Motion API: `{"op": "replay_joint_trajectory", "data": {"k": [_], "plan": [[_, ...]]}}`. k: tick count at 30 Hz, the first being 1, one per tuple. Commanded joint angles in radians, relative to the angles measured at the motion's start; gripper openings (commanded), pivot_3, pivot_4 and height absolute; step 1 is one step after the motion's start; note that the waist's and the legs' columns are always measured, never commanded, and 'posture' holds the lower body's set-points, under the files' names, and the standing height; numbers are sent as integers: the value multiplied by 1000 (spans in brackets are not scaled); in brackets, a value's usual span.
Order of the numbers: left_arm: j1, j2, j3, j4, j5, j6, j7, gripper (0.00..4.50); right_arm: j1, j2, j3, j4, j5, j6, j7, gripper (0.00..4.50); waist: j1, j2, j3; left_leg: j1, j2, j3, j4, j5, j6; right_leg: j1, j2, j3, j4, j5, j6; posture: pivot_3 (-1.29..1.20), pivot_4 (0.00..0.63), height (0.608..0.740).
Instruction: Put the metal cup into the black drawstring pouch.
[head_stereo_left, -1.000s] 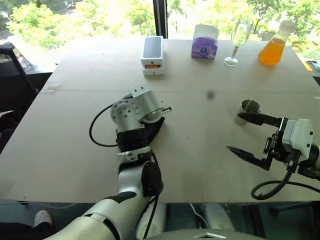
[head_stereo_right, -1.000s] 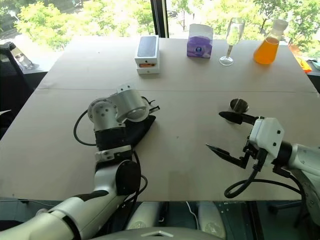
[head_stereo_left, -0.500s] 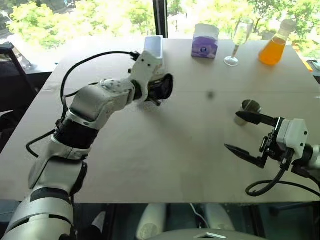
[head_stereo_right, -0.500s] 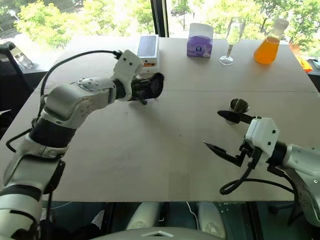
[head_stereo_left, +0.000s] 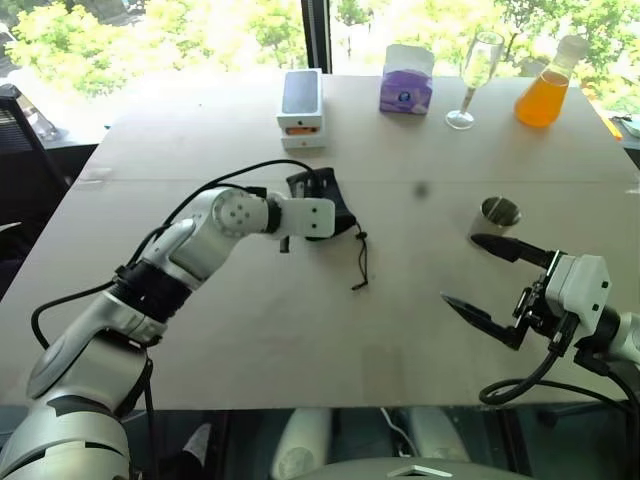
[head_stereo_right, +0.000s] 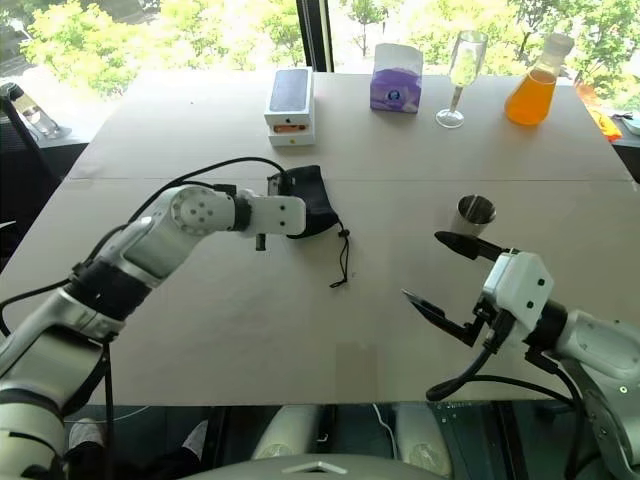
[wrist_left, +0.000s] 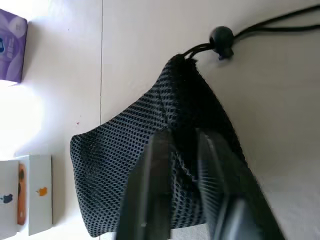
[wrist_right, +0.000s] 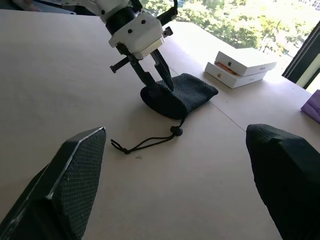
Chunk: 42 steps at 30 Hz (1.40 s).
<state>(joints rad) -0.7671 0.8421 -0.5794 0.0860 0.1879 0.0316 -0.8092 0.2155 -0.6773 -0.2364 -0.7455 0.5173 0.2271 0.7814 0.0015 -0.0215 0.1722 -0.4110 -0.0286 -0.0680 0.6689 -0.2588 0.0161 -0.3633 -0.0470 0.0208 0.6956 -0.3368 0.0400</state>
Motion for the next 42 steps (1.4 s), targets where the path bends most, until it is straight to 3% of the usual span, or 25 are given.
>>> {"op": "replay_joint_trajectory", "data": {"k": [1, 7, 13, 24, 32, 38, 42], "plan": [[64, -15, 77, -154, 118, 7, 94, 1848, 27, 8, -43, -54, 24, -8, -17, 4500, 1, 0, 0, -2, 0, -1, 0, 0, 0, -1, 0, -1, 0, 0, 0, 0, 150, 740], [259, -184, 194, -436, 292, 376, 251, 1848, 66, -4, -72, -77, 56, 12, -17, 4500, 4, 1, 0, -3, 0, -4, 1, 0, 0, -2, 0, -3, 1, 0, 0, 0, 150, 740], [308, -287, 182, -512, 467, 609, 265, 1848, 76, -31, -91, -88, 86, 36, -10, 4500, 8, 1, -1, -2, 0, -5, 2, -2, 4, -1, 2, -4, 4, 0, 0, 0, 150, 740], [297, -414, 179, -408, 525, 683, 316, 1848, 67, -38, -86, -97, 93, 52, -26, 4500, 12, 1, -1, -2, 0, -6, 3, 0, 0, 0, 1, -5, 4, 0, 0, 0, 150, 740], [294, -425, 141, -471, 552, 676, 255, 1848, 84, -37, -100, -121, 95, 63, -39, 4500, 12, 1, -1, -2, 0, -6, 3, 0, 0, 0, 1, -5, 3, 0, 0, 0, 150, 740], [269, -461, 133, -481, 600, 707, 267, 4351, 95, -34, -104, -126, 97, 62, -38, 4500, 12, 2, -1, -2, 0, -6, 4, 0, 0, 1, 1, -6, 3, 0, 0, 0, 150, 740], [279, -463, 126, -463, 634, 702, 268, 4456, 91, -36, -103, -122, 99, 62, -33, 4500, 11, 2, -1, -2, 0, -6, 4, 0, 0, 1, 1, -5, 3, 0, 0, 0, 150, 740]]}}
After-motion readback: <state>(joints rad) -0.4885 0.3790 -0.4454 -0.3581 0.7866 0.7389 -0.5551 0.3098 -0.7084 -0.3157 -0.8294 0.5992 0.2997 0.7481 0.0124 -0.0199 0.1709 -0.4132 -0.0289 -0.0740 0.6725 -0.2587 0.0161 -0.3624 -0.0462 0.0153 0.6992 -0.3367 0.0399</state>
